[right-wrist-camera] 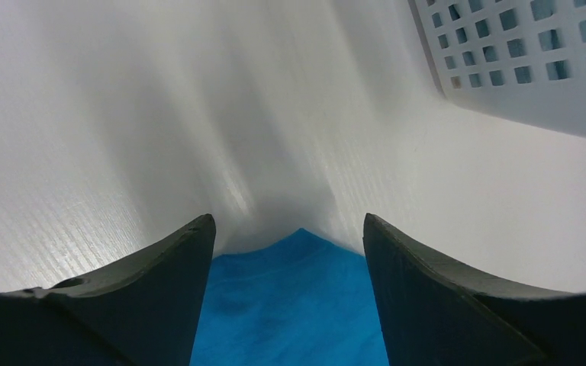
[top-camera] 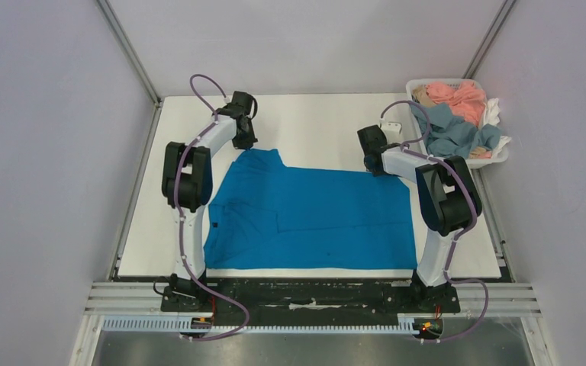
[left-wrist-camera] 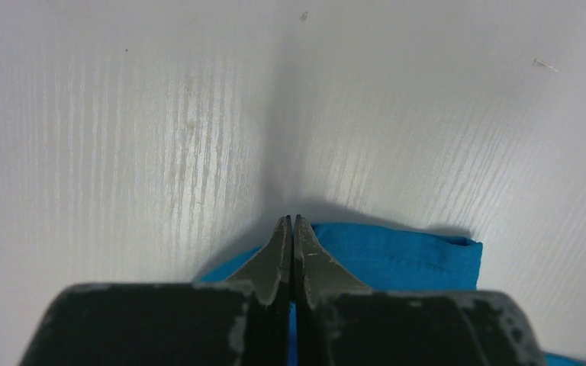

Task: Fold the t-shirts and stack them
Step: Grab the side of the flattened tshirt furthest away from the robot with both arms

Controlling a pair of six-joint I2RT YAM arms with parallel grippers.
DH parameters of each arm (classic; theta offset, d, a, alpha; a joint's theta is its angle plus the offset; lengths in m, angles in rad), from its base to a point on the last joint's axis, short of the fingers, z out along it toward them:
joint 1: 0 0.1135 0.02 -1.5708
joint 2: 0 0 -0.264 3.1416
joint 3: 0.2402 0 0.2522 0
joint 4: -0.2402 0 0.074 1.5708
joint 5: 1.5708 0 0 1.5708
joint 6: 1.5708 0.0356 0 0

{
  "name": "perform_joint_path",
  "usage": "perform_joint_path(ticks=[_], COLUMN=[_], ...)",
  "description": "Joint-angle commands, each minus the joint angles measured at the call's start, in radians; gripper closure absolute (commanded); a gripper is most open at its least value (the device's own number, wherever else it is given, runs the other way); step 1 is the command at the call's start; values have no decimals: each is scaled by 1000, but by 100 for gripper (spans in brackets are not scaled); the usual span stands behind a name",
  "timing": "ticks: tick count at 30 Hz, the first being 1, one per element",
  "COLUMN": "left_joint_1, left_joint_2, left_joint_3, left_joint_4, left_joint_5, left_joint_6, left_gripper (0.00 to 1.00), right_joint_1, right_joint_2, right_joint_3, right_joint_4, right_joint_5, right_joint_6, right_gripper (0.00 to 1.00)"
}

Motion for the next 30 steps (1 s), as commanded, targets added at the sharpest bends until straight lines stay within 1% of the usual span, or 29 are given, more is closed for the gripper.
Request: perform_joint_path(ticks=[1, 4, 8, 11, 13, 17, 18, 20, 22, 23, 25, 30], left_joint_1=[7, 7, 6, 7, 7, 7, 7, 7, 7, 7, 7, 7], left_joint_2=[-72, -78, -83, -90, -94, -99, -100, -98, -97, -96, -101, -143], left_joint_3=[-8, -13, -23, -40, -48, -52, -53, -54, -55, -55, -56, -87], left_joint_4=[38, 41, 50, 70, 77, 77, 79, 81, 82, 82, 86, 120], left_joint_5=[4, 5, 20, 50, 54, 43, 42, 49, 58, 64, 84, 147], left_joint_6=[44, 46, 45, 45, 47, 48, 48, 47, 47, 47, 49, 62], left_gripper=[98, 98, 98, 98, 98, 98, 98, 98, 98, 98, 98, 98], right_joint_1=[-9, -15, -20, -21, -21, -21, -21, -21, -21, -22, -21, -17], right_joint_2=[20, -1, -37, -44, -43, -34, -37, -45, -47, -46, -43, -54], right_joint_3=[2, -34, -82, -80, -77, -64, -71, -81, -84, -82, -77, -47], right_joint_4=[-29, -29, -3, 2, 18, 17, 19, 23, 26, 28, 43, 71], right_joint_5=[35, 37, 45, 47, 47, 25, 20, 15, 14, 13, 7, -8], right_joint_6=[42, 48, 56, 53, 47, 49, 57, 62, 63, 59, 47, -13], right_gripper=[27, 31, 44, 47, 53, 69, 72, 74, 80, 85, 100, 100])
